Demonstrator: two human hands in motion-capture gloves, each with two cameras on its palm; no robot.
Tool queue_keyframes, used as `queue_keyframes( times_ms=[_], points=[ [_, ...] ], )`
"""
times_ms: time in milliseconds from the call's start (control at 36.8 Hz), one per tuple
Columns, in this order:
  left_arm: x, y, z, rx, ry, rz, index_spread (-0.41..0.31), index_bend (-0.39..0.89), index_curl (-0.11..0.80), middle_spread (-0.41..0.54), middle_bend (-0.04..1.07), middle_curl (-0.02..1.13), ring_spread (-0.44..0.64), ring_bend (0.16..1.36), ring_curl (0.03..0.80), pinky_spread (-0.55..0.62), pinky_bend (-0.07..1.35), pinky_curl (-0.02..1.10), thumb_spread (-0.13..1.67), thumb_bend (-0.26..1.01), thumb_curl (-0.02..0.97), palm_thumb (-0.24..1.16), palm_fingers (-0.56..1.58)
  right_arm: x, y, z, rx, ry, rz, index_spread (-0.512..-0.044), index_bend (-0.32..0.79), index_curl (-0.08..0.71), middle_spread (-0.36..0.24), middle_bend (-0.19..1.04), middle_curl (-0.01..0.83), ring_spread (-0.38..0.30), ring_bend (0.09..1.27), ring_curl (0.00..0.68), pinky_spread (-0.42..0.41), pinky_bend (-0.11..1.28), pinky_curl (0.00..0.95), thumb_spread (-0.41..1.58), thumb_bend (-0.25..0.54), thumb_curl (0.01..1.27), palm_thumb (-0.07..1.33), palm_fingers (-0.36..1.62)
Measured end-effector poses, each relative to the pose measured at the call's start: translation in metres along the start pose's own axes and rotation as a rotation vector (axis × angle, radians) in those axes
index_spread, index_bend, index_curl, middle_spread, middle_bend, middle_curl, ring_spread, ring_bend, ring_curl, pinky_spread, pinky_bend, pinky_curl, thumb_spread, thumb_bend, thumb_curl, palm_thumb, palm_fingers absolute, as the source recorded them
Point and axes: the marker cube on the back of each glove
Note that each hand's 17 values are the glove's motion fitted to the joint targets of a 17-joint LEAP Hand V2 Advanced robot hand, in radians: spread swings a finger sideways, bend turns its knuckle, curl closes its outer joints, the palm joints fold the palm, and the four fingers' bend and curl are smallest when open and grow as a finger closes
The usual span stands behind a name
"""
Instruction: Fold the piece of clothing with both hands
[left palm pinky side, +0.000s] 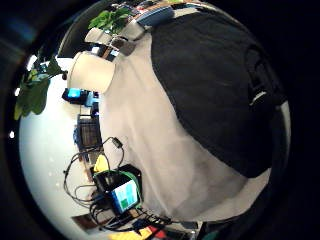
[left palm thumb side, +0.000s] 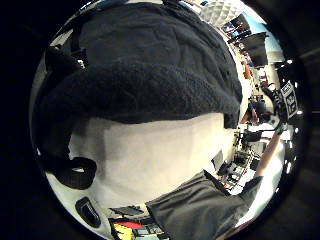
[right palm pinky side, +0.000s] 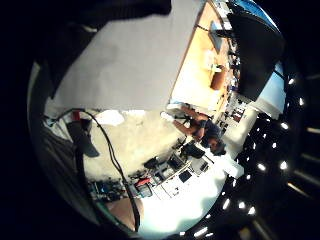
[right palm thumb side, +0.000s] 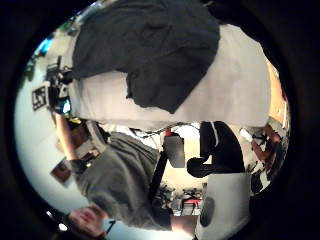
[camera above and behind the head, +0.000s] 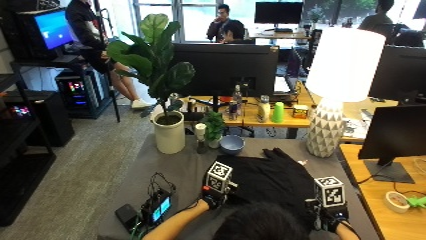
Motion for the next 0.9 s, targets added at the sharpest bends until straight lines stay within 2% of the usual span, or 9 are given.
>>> queue_keyframes(
  times_ms=[190,326,434,570,597,651,679,814,896],
  points=[
    [-0.004,-0.013,-0.007,0.012,-0.004,-0.003,-0.264,0.16,0.377,-0.304,0.39,0.42,-0.33,0.50,0.364,-0.35,0.41,0.37,1.36,0.11,0.225,0.43,1.21,-0.005,-0.046,0.051,0.021,0.029,0.014,-0.390,0.07,0.190,-0.077,0.18,0.344,-0.012,0.51,0.343,0.194,0.55,0.375,1.07,0.106,0.37,0.89,0.41],
    [-0.004,-0.011,-0.017,0.008,0.012,-0.018,-0.273,0.16,0.386,-0.321,0.41,0.44,-0.34,0.49,0.375,-0.35,0.40,0.39,1.39,0.10,0.210,0.43,1.21,-0.010,-0.065,0.054,0.162,0.039,0.033,-0.401,0.06,0.170,-0.093,0.14,0.327,-0.026,0.54,0.358,0.187,0.66,0.405,1.03,0.128,0.41,0.99,0.37],
    [-0.006,-0.014,-0.017,0.007,0.016,-0.026,-0.276,0.16,0.392,-0.330,0.42,0.46,-0.35,0.48,0.383,-0.36,0.40,0.39,1.41,0.10,0.202,0.43,1.21,-0.013,-0.072,0.050,0.242,0.002,0.011,-0.410,0.12,0.179,-0.104,0.16,0.320,-0.042,0.55,0.356,0.165,0.68,0.405,1.01,0.121,0.43,1.03,0.40],
    [-0.007,-0.023,-0.012,0.008,0.031,-0.030,-0.274,0.15,0.393,-0.338,0.42,0.47,-0.36,0.49,0.395,-0.37,0.44,0.41,1.43,0.09,0.190,0.42,1.22,-0.013,-0.084,0.047,0.346,-0.050,0.014,-0.406,0.23,0.233,-0.133,0.20,0.333,-0.069,0.50,0.339,0.122,0.60,0.374,0.98,0.090,0.44,1.04,0.55],
    [-0.008,-0.024,-0.010,0.002,0.035,-0.028,-0.275,0.14,0.392,-0.339,0.43,0.48,-0.36,0.49,0.397,-0.37,0.44,0.41,1.43,0.09,0.188,0.42,1.23,-0.013,-0.085,0.047,0.366,-0.064,0.015,-0.386,0.34,0.275,-0.142,0.23,0.343,-0.085,0.47,0.330,0.104,0.52,0.352,0.98,0.081,0.44,1.03,0.67],
    [-0.008,-0.019,-0.009,-0.022,0.036,-0.017,-0.275,0.14,0.392,-0.342,0.44,0.48,-0.36,0.49,0.400,-0.37,0.45,0.42,1.44,0.08,0.185,0.42,1.23,-0.011,-0.087,0.047,0.392,-0.099,0.019,-0.366,0.40,0.289,-0.148,0.22,0.348,-0.101,0.44,0.316,0.081,0.44,0.328,0.98,0.070,0.43,1.04,0.75],
    [-0.008,-0.015,-0.010,-0.035,0.033,-0.010,-0.273,0.14,0.390,-0.343,0.44,0.49,-0.36,0.50,0.405,-0.37,0.45,0.42,1.44,0.08,0.184,0.42,1.23,-0.010,-0.087,0.047,0.401,-0.119,0.021,-0.343,0.46,0.319,-0.154,0.23,0.355,-0.120,0.46,0.325,0.055,0.38,0.314,0.99,0.077,0.43,1.05,0.87],
    [-0.007,0.002,-0.019,-0.030,0.008,0.027,-0.269,0.13,0.388,-0.345,0.47,0.50,-0.35,0.51,0.415,-0.37,0.45,0.43,1.45,0.08,0.179,0.42,1.22,-0.004,-0.080,0.041,0.440,-0.213,0.038,-0.295,0.43,0.353,-0.164,0.23,0.372,-0.157,0.46,0.337,-0.025,0.32,0.304,1.02,0.071,0.42,1.08,1.02],
    [-0.008,0.010,-0.024,-0.029,0.018,0.038,-0.268,0.14,0.387,-0.345,0.47,0.51,-0.36,0.52,0.421,-0.38,0.45,0.44,1.46,0.08,0.177,0.43,1.21,0.000,-0.075,0.035,0.470,-0.247,0.037,-0.278,0.34,0.358,-0.161,0.28,0.394,-0.173,0.49,0.358,-0.082,0.30,0.310,1.04,0.063,0.42,1.08,1.14]
  ],
)
